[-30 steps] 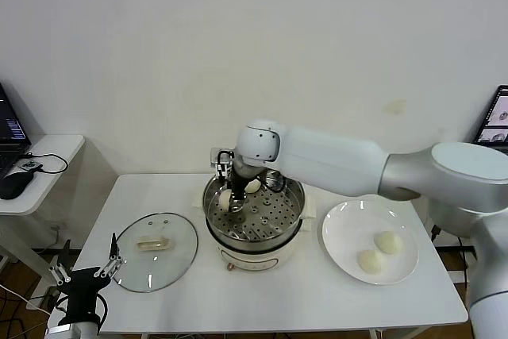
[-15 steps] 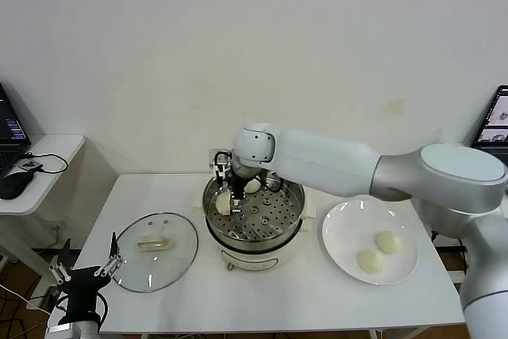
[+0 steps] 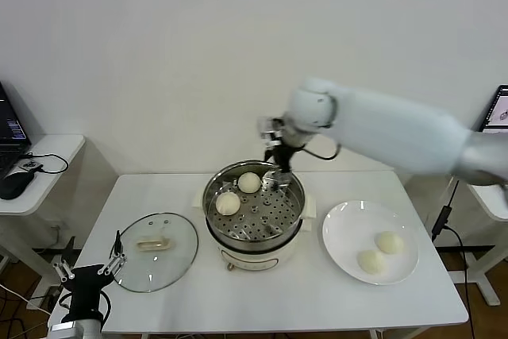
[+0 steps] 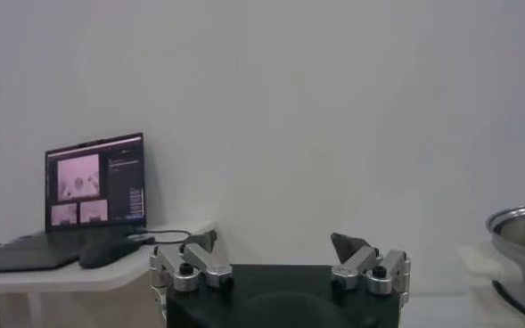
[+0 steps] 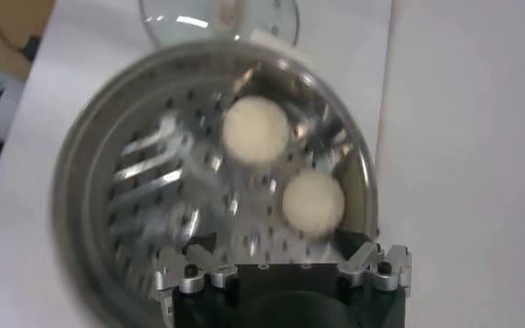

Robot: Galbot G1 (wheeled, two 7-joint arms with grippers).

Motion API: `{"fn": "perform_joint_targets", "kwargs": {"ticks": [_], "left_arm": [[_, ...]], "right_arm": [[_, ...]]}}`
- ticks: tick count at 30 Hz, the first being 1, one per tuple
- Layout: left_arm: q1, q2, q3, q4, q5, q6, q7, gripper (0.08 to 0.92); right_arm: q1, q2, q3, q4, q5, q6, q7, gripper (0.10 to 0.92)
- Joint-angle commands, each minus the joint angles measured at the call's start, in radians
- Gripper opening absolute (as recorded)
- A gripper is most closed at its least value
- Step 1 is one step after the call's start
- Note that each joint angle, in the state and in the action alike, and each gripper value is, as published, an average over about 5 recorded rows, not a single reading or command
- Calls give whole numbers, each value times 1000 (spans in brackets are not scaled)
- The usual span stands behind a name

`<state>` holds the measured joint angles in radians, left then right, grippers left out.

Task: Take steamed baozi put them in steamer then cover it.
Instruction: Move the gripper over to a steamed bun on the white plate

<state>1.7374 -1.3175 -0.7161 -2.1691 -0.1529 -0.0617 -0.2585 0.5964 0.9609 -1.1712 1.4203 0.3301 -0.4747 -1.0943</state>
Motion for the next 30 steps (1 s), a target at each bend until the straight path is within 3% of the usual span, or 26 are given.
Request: {"fn": "perform_joint_targets", "kwargs": {"ticks": [1,7,15,30], "left_arm": [[-4,8,18,20,4,0,1,823],[-13,15,32,32,11,5,3,823],[-11,21,40,47,31,6,4,823],[-1,11,41,50,45,6,3,823]], "right_arm": [[37,-433,7,228,-132,155,-136,823],[-86,-578,25,283,-269,184,-112,823],[-416,-654,235,287,-399,204,-65,823],[-824,-603,518,223,-508,221,-9,823]]}}
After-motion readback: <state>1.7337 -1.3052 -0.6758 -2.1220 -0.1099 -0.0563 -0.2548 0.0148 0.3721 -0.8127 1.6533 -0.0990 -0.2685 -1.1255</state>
